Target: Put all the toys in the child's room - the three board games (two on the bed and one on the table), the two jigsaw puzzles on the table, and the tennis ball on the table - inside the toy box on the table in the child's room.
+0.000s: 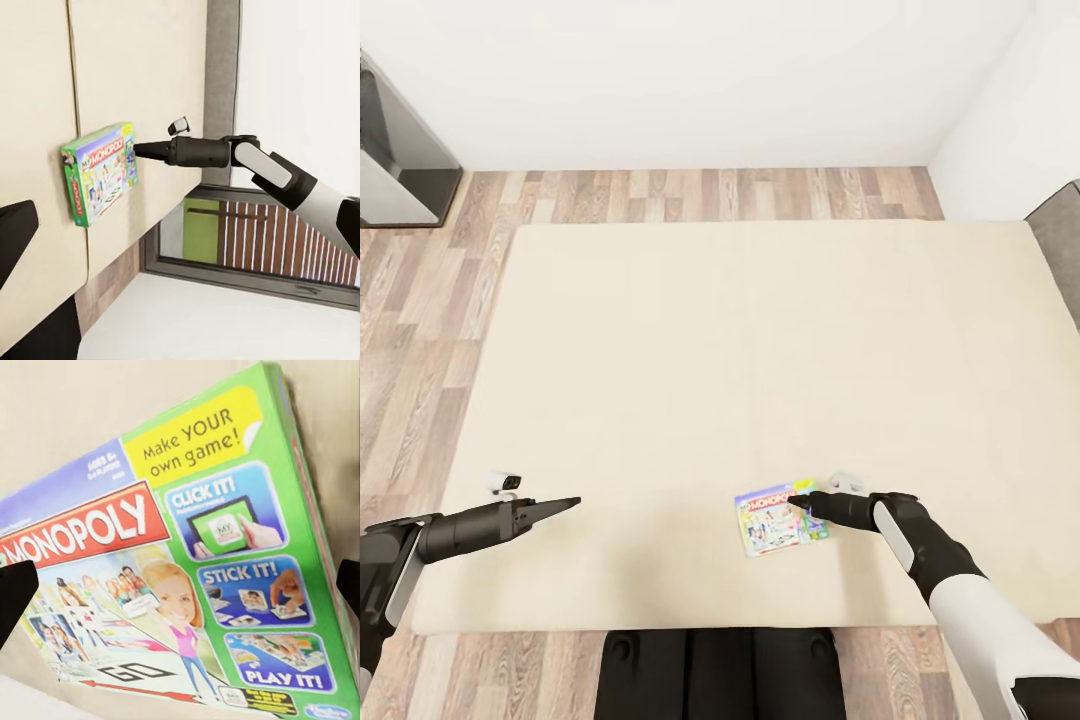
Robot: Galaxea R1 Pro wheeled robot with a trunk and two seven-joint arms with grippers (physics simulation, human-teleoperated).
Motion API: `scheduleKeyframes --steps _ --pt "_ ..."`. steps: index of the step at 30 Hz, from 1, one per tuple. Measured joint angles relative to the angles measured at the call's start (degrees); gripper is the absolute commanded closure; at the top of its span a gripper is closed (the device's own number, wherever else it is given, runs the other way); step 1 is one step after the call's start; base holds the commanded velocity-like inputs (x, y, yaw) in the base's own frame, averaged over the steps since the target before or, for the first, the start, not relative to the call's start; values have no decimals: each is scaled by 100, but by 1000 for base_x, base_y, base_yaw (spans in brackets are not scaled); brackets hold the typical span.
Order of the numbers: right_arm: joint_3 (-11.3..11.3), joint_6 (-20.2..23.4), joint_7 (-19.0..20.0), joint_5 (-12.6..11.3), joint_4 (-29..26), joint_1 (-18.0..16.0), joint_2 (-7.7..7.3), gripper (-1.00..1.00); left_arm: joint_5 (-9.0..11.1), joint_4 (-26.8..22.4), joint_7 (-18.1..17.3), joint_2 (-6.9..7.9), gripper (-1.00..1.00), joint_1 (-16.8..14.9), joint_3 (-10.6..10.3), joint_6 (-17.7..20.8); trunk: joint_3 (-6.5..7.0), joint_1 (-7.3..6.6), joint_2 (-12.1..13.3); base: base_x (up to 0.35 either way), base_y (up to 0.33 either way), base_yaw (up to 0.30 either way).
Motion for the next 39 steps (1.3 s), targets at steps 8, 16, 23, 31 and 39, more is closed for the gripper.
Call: scheduleKeyframes --steps 8,16,23,31,39 --pt "0 1 0 -3 0 0 0 -100 0 0 0 0 -100 0 -2 0 0 0 0 0 180 0" --pt "0 1 0 0 0 0 0 -100 0 0 0 0 -100 0 -8 0 0 0 0 0 169 0" --pt "-1 5 7 -11 -12 1 1 -100 2 2 0 0 -100 -1 -2 0 0 0 0 0 32 0" --pt "0 5 2 -14 -19 1 0 -100 1 2 0 0 -100 -1 -1 0 0 1 0 -45 30 0" --pt "2 5 1 -14 -19 1 1 -100 2 3 0 0 -100 0 1 0 0 0 0 -13 9 0"
